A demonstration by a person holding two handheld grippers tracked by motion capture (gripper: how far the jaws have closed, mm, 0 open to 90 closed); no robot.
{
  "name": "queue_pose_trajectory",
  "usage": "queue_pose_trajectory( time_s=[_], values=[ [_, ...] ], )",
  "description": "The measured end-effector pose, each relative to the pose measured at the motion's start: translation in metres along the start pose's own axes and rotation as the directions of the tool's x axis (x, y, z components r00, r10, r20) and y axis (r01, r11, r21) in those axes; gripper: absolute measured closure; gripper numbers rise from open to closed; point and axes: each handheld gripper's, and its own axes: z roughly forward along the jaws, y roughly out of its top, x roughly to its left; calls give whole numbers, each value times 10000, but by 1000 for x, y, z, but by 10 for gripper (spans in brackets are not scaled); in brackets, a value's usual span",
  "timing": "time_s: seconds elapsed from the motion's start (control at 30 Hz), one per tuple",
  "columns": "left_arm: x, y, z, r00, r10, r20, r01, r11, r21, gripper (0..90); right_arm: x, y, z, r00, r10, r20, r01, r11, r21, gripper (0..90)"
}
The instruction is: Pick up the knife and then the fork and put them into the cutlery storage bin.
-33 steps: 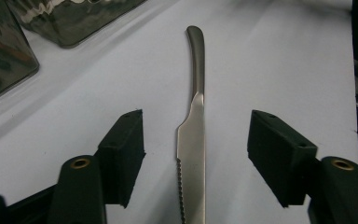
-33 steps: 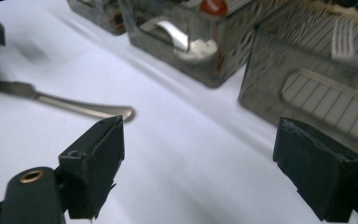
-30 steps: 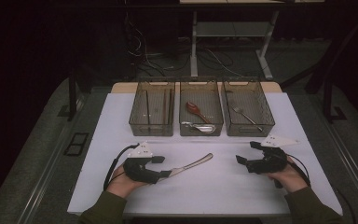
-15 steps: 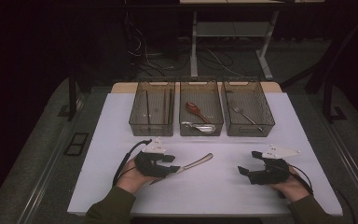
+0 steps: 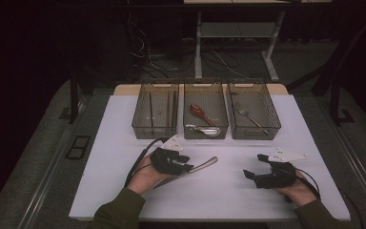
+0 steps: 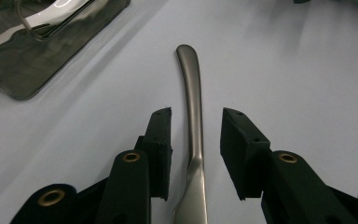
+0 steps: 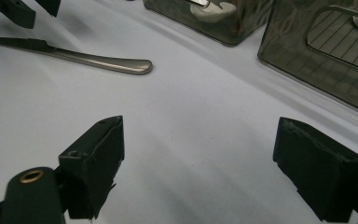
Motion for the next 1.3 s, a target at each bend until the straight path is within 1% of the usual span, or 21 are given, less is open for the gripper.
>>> queue_pose_trajectory(
  time_s=[0.13,0.2,0.27,0.3,0.4,0.47,0.5,0.53,0.63,0.73,0.77,0.87,0.9,0.93,0.97,1.07,1.13,1.2,1.23,1.27,1.3],
  values=[
    [0,4,11,9999,-59,119,57,9998,173,647,-1,0,0,10000,-19,-5,19,10000,0,162],
    [-2,5,18,9998,-169,127,165,9995,272,656,-1,-1,0,10000,-40,6,40,10000,-14,162],
    [-2,5,23,9998,-79,207,71,9993,369,665,-1,-1,-1,10000,-27,13,27,10000,-38,162],
    [-2,5,25,9998,-81,202,74,9995,323,672,-1,-1,-1,10000,-31,7,31,10000,-54,162],
    [-3,6,29,9997,-129,198,121,9992,394,703,-1,-1,0,10000,-55,-7,55,10000,-38,162],
    [-2,5,31,9999,-53,129,46,9988,497,719,-1,0,0,10000,-83,-10,83,10000,4,162],
    [-3,5,32,9998,-116,166,107,9987,504,728,-1,0,0,10000,-87,-12,87,10000,10,162],
    [-2,4,33,9998,-23,172,13,9984,573,738,-1,0,0,9999,-101,-14,101,9999,7,162],
    [-3,3,36,9999,-155,52,152,9980,618,755,-1,0,0,9999,-108,-18,108,9999,-5,162],
    [-3,1,37,10000,-18,-5,19,9964,849,763,-1,0,0,9999,-113,-27,113,9999,-5,162],
    [-2,1,38,10000,-30,-7,31,9973,738,765,-1,0,0,9999,-132,-41,132,9999,-4,162],
    [0,0,38,9997,-225,107,216,9966,797,759,-1,0,0,9999,-152,-35,152,9999,-8,162],
    [0,0,38,9991,-390,139,379,9966,725,758,-1,0,0,9999,-150,-19,150,9999,18,162],
    [2,0,38,9991,-363,217,345,9964,778,754,-1,0,0,9999,-148,-19,148,9999,29,162],
    [1,0,38,9977,-616,284,594,9958,699,739,-1,0,0,9999,-158,-23,158,9999,32,162],
    [1,1,39,9973,-687,268,668,9955,671,725,0,-1,0,9997,-237,-46,237,9997,32,162],
    [0,1,40,9985,-536,122,526,9961,707,740,0,0,1,9996,-279,-24,279,9996,50,162],
    [-1,1,39,9997,-244,-70,248,9963,821,773,0,0,1,9997,-262,-20,263,9996,52,162],
    [-4,1,40,9997,-224,-140,235,9962,842,774,0,0,0,9997,-261,-18,262,9996,51,162],
    [-5,2,40,9998,-22,-213,40,9965,832,778,-1,0,0,9997,-263,-19,263,9996,47,162],
    [-7,1,41,9995,-163,-266,182,9971,739,780,-1,0,0,9997,-245,-9,245,9997,42,162]
  ],
)
